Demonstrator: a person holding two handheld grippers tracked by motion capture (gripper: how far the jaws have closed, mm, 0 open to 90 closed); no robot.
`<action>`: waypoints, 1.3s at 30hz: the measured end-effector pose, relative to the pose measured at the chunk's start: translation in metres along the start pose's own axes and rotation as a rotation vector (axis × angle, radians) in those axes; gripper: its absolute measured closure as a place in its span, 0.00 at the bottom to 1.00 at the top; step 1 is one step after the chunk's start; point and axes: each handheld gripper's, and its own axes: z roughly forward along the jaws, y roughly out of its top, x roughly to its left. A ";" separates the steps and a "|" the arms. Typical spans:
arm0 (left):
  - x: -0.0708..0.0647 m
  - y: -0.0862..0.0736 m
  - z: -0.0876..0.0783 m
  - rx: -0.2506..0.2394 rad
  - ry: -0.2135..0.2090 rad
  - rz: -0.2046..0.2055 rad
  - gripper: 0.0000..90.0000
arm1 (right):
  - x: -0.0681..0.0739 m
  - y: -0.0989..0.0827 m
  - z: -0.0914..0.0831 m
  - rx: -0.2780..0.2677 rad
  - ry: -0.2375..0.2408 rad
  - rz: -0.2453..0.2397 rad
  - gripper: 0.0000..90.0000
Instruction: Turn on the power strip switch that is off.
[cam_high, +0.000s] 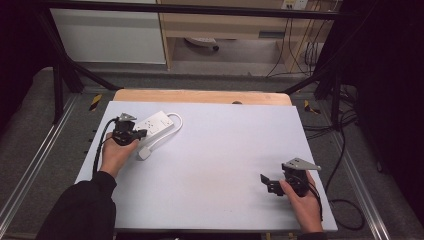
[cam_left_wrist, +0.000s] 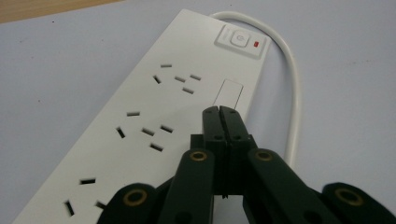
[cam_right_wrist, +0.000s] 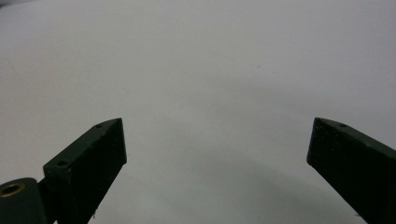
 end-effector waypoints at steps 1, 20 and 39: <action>0.000 0.000 0.000 0.005 0.005 0.001 1.00 | 0.000 0.000 0.000 0.000 -0.001 0.001 0.06; 0.006 -0.001 0.006 -0.007 0.023 -0.009 1.00 | 0.000 0.000 0.000 0.000 0.002 0.002 0.06; 0.004 -0.001 0.008 -0.012 0.027 -0.006 1.00 | 0.001 0.000 0.001 0.006 0.006 -0.004 0.05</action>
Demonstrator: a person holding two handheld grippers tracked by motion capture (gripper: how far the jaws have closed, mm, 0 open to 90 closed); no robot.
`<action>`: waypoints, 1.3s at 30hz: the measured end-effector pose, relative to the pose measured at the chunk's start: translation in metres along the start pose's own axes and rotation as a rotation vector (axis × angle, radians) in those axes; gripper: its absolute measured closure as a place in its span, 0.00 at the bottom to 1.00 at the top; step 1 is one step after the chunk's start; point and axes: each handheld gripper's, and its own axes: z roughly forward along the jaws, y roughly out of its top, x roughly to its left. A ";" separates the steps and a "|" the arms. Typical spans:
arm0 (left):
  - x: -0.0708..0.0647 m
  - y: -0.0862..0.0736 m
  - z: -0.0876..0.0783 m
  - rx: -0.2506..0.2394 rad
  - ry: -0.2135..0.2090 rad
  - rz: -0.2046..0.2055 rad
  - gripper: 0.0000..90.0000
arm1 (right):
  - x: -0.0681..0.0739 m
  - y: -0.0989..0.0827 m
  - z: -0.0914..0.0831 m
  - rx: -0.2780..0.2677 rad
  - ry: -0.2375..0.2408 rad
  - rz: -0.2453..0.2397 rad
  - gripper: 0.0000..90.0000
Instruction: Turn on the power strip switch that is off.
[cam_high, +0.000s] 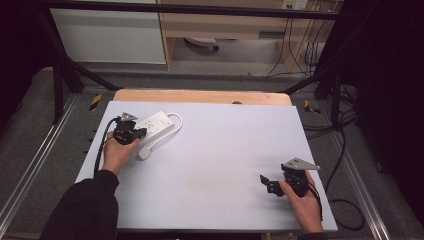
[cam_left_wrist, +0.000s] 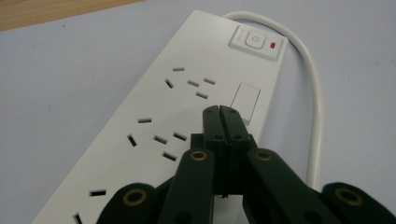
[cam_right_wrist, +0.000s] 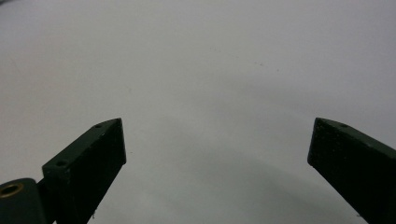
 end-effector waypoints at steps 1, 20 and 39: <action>0.000 0.000 0.000 -0.001 0.000 0.003 1.00 | 0.000 0.000 0.000 0.000 0.000 0.001 0.05; -0.002 -0.001 0.002 0.004 -0.007 0.020 1.00 | 0.001 0.000 0.000 0.003 0.004 0.002 0.05; -0.001 -0.001 0.001 0.002 -0.001 0.015 1.00 | 0.001 0.001 0.000 -0.003 0.005 0.000 0.05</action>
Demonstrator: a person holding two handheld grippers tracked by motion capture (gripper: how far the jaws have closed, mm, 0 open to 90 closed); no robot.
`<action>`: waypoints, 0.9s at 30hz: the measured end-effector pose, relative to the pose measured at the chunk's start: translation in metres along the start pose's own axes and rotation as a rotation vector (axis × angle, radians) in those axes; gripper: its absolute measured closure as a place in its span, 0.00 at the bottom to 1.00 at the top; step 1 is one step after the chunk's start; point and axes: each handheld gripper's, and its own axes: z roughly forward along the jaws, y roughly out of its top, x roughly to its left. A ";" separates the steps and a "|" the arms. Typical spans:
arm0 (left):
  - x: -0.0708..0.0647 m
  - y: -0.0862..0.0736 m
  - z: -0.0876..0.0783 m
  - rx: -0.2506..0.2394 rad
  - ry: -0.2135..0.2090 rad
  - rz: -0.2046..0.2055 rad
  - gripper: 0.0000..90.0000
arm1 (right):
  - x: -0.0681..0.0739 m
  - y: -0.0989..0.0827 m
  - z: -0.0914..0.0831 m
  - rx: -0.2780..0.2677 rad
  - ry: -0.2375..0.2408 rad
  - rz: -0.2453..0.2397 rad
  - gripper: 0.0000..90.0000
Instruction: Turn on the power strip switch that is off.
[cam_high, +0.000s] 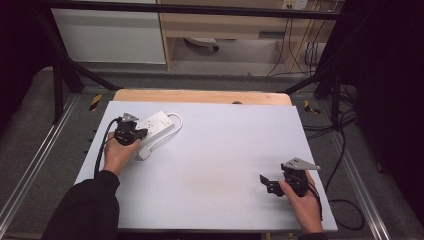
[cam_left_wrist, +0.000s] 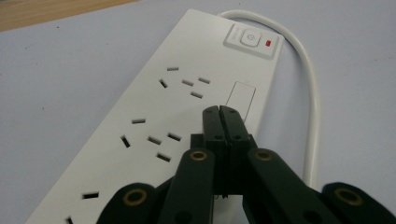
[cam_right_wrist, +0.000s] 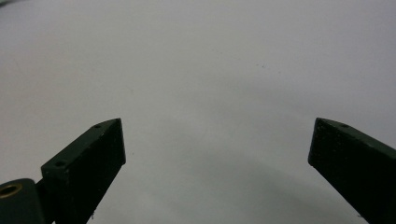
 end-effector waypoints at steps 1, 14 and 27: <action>0.000 0.000 0.000 0.000 0.000 -0.001 1.00 | 0.000 0.000 0.000 -0.002 0.000 -0.003 0.05; 0.000 0.002 -0.004 -0.024 0.009 -0.010 0.97 | 0.000 0.000 0.000 0.001 0.002 -0.002 0.05; 0.007 0.004 -0.013 -0.074 0.040 -0.063 0.67 | 0.000 0.000 0.001 0.002 0.003 -0.006 0.05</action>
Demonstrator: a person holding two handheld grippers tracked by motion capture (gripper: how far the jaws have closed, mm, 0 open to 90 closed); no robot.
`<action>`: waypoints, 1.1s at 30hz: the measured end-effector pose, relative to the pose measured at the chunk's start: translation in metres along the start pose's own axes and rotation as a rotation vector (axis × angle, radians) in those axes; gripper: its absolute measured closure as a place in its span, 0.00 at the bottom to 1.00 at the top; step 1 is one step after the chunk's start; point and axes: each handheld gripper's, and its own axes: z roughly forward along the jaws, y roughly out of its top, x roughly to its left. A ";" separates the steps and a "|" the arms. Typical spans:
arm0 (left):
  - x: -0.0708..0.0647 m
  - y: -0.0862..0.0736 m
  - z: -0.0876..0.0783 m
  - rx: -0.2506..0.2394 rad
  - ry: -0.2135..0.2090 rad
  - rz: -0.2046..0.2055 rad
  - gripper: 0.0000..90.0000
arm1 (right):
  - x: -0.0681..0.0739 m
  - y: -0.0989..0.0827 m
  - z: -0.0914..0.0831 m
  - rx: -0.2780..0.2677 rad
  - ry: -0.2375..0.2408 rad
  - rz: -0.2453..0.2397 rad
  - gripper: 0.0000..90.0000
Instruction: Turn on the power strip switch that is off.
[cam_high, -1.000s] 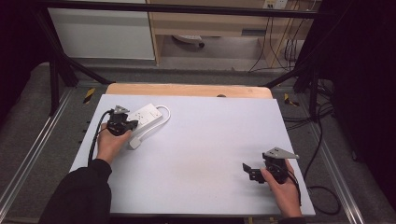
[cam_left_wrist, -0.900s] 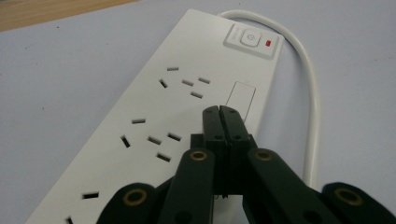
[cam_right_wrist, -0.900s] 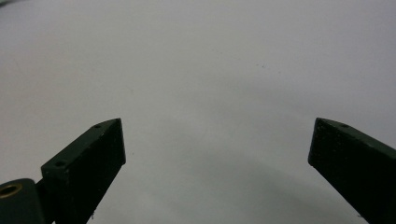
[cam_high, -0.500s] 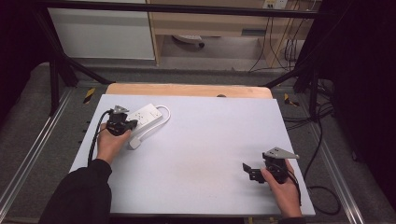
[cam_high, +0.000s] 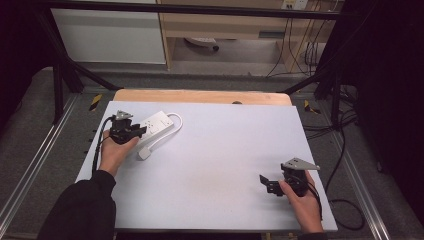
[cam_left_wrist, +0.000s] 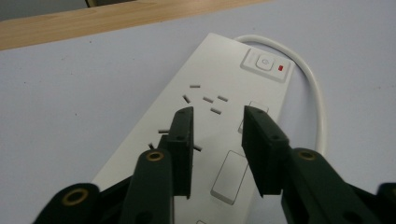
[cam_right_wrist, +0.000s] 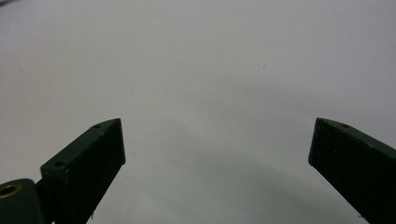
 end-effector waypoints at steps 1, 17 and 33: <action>0.001 0.000 -0.001 -0.001 0.000 -0.009 0.64 | 0.000 0.000 0.000 0.000 0.001 0.001 0.05; 0.002 0.002 -0.001 -0.014 -0.031 -0.077 0.32 | 0.000 0.000 0.000 0.001 0.005 0.001 0.05; -0.002 0.004 0.002 -0.024 -0.050 -0.101 0.17 | 0.000 0.000 0.000 0.003 0.008 0.003 0.04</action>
